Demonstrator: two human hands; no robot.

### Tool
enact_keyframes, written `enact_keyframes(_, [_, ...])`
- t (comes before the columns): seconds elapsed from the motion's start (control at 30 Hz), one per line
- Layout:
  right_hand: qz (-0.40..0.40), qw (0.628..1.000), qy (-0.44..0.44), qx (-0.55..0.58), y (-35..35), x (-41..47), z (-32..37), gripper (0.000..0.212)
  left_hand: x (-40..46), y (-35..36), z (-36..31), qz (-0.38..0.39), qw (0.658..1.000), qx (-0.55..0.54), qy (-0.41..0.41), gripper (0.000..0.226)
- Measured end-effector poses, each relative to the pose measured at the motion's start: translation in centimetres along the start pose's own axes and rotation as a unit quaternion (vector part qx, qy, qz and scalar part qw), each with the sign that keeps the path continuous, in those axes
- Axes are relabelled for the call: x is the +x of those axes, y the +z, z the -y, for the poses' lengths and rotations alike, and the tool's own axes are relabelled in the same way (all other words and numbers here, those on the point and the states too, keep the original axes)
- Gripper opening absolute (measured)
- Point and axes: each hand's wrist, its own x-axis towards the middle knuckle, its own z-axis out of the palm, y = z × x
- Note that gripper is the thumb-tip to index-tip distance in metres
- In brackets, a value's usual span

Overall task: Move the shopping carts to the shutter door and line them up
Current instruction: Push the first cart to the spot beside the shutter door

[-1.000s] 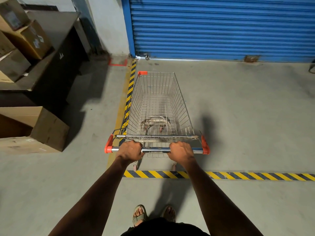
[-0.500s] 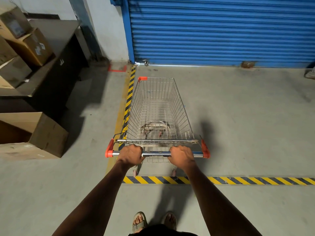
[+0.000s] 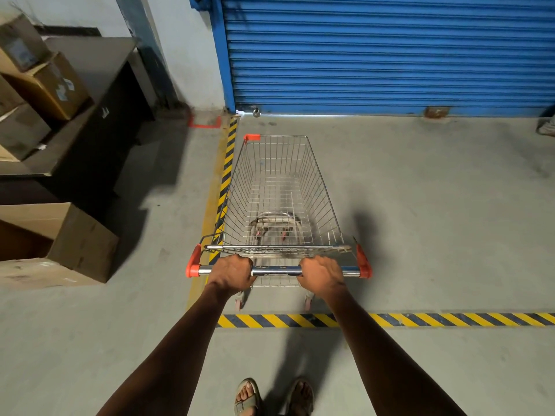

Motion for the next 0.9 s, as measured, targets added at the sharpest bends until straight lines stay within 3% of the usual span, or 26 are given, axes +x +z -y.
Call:
enact_keyframes(0.27, [-0.006,1.0,0.002,-0.006,-0.4,0.1,-0.2,0.025,0.2,0.1,-0.3,-0.001,0.999,-0.031,-0.007,0.035])
enact_keyframes(0.4, [-0.019,0.999,0.003,0.032,0.0,-0.3,-0.3,0.044,0.0,-0.4,-0.2,0.003,0.995,-0.095,0.008,0.047])
enact_keyframes(0.5, [-0.105,0.993,-0.015,0.059,-0.2,-1.3,-0.5,0.067,-0.7,-2.2,-0.6,-0.065,0.989,-0.126,0.036,0.071])
enact_keyframes(0.57, [-0.156,0.985,-0.019,0.071,-0.9,-2.2,-0.6,0.072,-1.0,-3.6,-1.5,-0.122,0.979,-0.158,0.053,0.07])
enact_keyframes(0.63, [-0.206,0.975,-0.005,0.088,-2.5,-3.5,-0.8,0.066,-0.8,-5.5,-2.7,-0.173,0.966,-0.181,0.065,0.054])
enact_keyframes(0.73, [-0.29,0.954,0.034,0.068,-4.6,-5.0,-1.6,0.033,0.4,-8.2,-5.3,-0.224,0.954,-0.184,0.075,0.038])
enact_keyframes(0.8, [-0.306,0.948,0.058,0.061,-5.7,-6.5,-2.3,0.019,0.6,-9.4,-7.8,-0.242,0.949,-0.185,0.076,0.034])
enact_keyframes(0.9, [-0.316,0.941,0.115,0.04,-6.2,-10.4,-4.5,0.016,-0.9,-11.6,-13.4,-0.231,0.947,-0.19,0.12,0.022])
